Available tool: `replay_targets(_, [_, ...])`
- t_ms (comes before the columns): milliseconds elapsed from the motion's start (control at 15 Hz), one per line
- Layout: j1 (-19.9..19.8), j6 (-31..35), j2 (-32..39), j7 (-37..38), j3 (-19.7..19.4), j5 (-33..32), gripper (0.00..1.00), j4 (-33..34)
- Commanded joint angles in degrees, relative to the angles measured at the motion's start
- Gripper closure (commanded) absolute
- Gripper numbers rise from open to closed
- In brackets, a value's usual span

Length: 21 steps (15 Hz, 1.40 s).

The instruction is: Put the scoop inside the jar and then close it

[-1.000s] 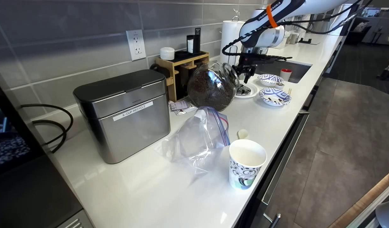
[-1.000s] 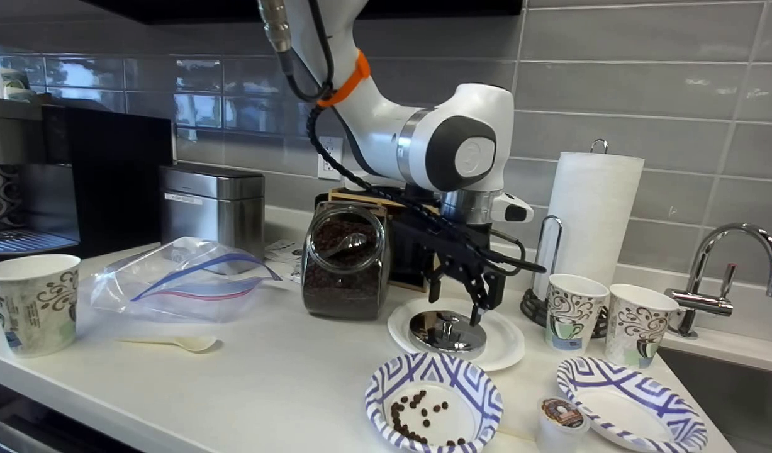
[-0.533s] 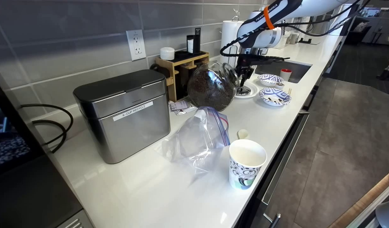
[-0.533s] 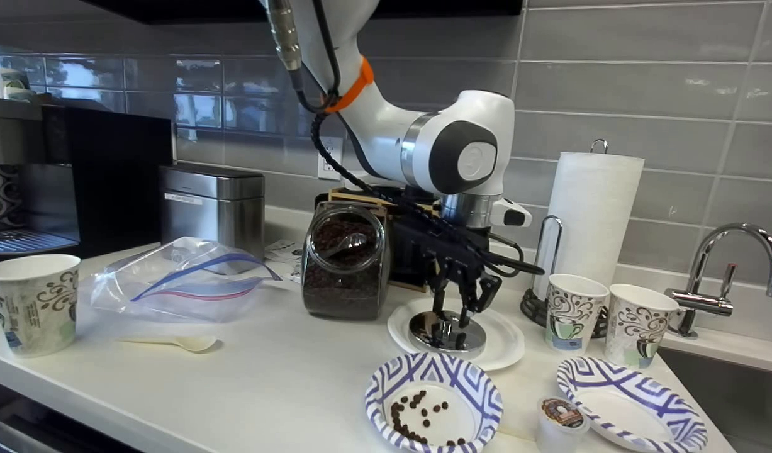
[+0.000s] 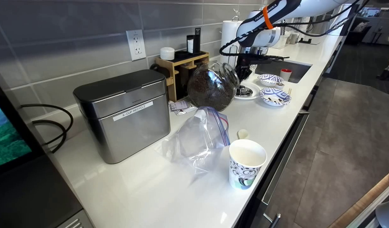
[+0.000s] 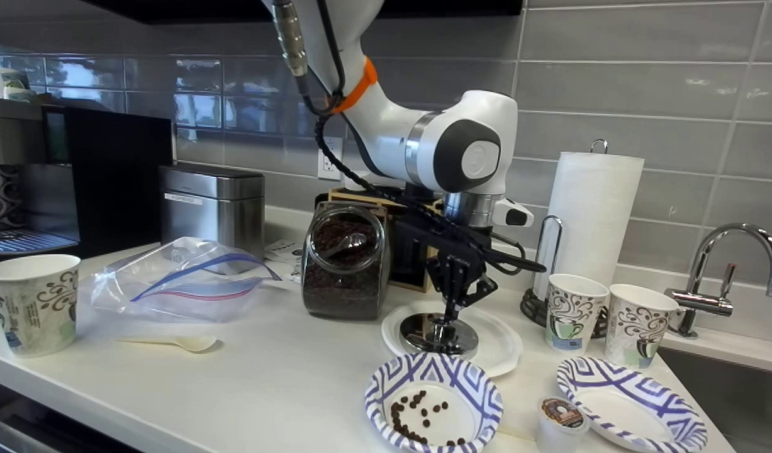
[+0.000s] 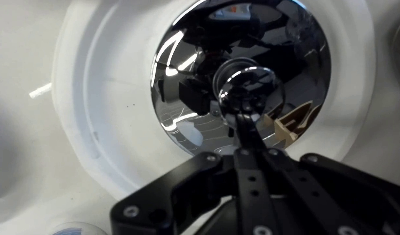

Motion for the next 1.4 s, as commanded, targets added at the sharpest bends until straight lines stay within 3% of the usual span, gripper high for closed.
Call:
replay_targets(0, [0.2,-2.1,0.9,1.6,-0.3,0.0,0.74,2.1])
replay_targets(67, [0.2,-2.1,0.7,1.8,-0.4,-0.1,0.73,2.0])
replay_targets(733, [0.6,-10.8,-1.0,1.5,-0.4,-0.7,0.01,1.9])
replay_targets(1000, [1.0,-11.2,-0.8,1.8,-0.6,-1.0,0.0,1.9])
replay_targets(1067, [1.0,-11.0,-0.8,1.7,-0.6,-1.0,0.05,1.8])
replay_targets(1133, [1.2,-10.5,-0.8,2.0,-0.8,-1.3,0.24,1.7])
replay_targets(1267, [1.3,-10.6,-0.8,1.8,-0.7,-1.3,0.3,1.6])
replay_targets(1333, [1.3,-10.8,-0.8,1.8,-0.7,-1.4,0.38,1.6])
